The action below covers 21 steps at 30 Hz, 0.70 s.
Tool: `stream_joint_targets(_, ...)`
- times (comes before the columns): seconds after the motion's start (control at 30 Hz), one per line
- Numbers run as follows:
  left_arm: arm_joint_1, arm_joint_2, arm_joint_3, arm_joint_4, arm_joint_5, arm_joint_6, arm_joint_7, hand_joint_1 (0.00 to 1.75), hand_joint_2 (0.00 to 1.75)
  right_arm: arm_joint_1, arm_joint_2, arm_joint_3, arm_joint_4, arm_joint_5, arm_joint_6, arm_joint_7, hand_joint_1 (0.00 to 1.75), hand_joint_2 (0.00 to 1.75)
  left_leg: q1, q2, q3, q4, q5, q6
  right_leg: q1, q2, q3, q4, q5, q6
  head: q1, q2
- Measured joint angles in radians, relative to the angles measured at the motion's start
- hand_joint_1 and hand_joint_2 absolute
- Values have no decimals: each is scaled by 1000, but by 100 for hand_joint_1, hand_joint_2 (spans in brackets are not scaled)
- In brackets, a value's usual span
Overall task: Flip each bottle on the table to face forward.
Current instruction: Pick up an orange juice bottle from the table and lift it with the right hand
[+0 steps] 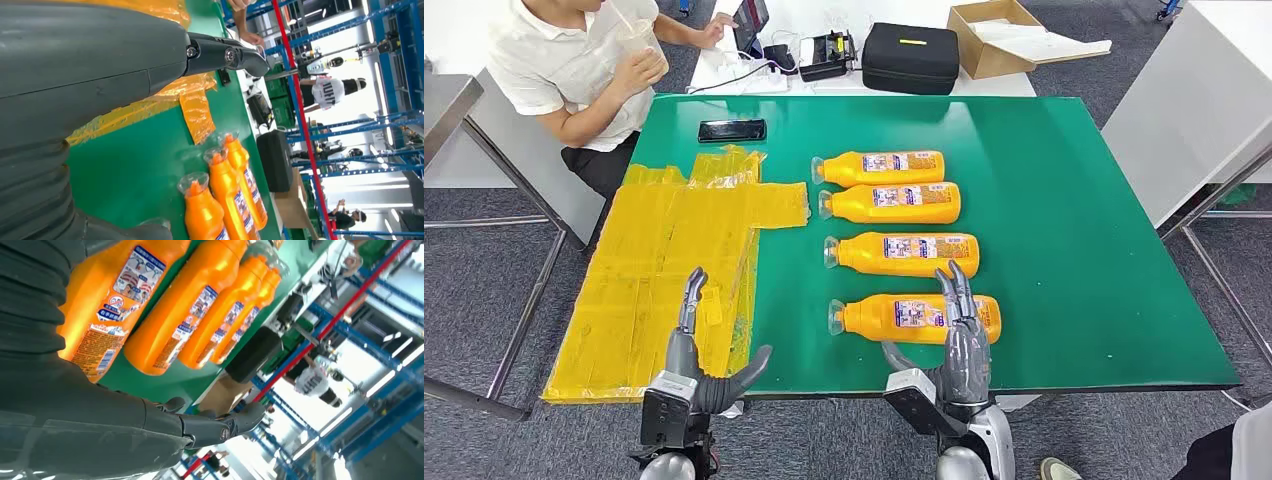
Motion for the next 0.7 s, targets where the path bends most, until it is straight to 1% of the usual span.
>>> stream_joint_targets(0.13, 0, -6, 4, 0, -2, -1, 0, 0, 175, 0, -15, -1, -13, 14, 24, 31, 0, 175, 0, 0, 0, 0, 0, 0, 0, 0, 0, 0, 0, 0, 0, 0)
stream_joint_targets(0.27, 1, -10, 10, 0, -12, 2, 3, 0, 175, 0, -28, -11, -23, -6, 60, 55, 0, 175, 0, 0, 0, 0, 0, 0, 0, 0, 0, 0, 0, 0, 0, 0)
stream_joint_targets(0.47, 0, -12, 17, 0, -22, 3, 5, 0, 175, 0, -33, -29, -36, -27, 69, 45, 0, 175, 0, 0, 0, 0, 0, 0, 0, 0, 0, 0, 0, 0, 0, 0)
stream_joint_targets(0.7, -4, -16, 25, 0, -25, -2, 5, 0, 175, -2, -34, -34, -38, -6, 70, 34, 0, 175, 0, 0, 0, 0, 0, 0, 0, 0, 0, 0, 0, 0, 0, 0)
